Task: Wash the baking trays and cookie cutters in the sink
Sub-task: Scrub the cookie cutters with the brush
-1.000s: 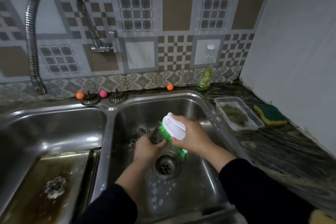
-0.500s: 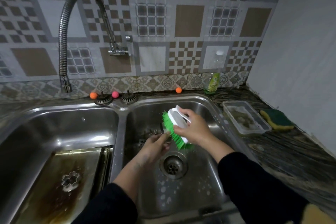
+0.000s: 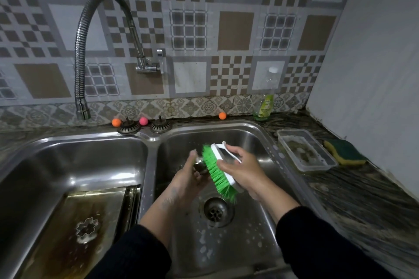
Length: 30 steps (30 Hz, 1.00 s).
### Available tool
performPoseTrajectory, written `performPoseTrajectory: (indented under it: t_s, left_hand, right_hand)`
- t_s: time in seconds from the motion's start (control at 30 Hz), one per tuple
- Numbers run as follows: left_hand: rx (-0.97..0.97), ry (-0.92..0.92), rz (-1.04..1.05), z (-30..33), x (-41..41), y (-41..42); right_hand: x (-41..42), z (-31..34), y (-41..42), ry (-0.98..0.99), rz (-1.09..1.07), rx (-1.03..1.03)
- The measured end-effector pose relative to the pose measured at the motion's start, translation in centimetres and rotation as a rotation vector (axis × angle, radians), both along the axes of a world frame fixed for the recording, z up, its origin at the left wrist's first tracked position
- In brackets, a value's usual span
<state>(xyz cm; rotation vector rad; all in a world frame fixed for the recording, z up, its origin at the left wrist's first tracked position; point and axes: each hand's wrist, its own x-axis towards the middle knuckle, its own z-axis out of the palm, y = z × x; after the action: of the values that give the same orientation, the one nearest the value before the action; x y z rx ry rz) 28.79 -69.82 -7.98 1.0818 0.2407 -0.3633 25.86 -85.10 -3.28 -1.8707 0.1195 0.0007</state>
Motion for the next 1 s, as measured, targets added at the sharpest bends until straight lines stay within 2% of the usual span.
performPoseTrajectory:
  t_s: [0.07,0.23,0.33,0.43,0.6,0.73,0.83,0.97,1.0]
  left_hand:
    - [-0.016,-0.002,0.022,-0.2,0.3,0.5]
    - [0.140,-0.079,-0.154,0.2,0.2,0.6]
    - [0.152,-0.114,-0.148,0.5,0.1,0.7]
    - [0.196,-0.078,-0.112,0.0,0.1,0.9]
    - [0.207,-0.103,-0.127,0.1,-0.5,-1.2]
    - [0.184,-0.023,0.050,-0.5,0.7,0.0]
    - [0.118,0.019,0.173,-0.7,0.8,0.2]
    - [0.166,-0.124,0.111,1.0,-0.9,-1.1]
    - [0.147,-0.072,0.127,1.3,-0.6,-1.4]
  right_hand:
    - [0.0,0.4,-0.9,-0.050,-0.017,-0.130]
    - [-0.6,0.7,0.1,-0.255,0.203,-0.621]
    - [0.0,0.8,-0.2,-0.266,0.233,-0.708]
    - [-0.5,1.0,-0.6,-0.163,0.299,-0.690]
    - [0.4,0.1,-0.8,-0.228,0.137,-0.630]
    - [-0.2,-0.2,-1.1,-0.129,0.162,-0.599]
    - [-0.3,-0.2,-1.2,-0.123,0.032,-0.408]
    - [0.1,-0.4,1.7,-0.122,-0.043,-0.225]
    - [0.3,-0.4,2.2,-0.110,-0.100,-0.159]
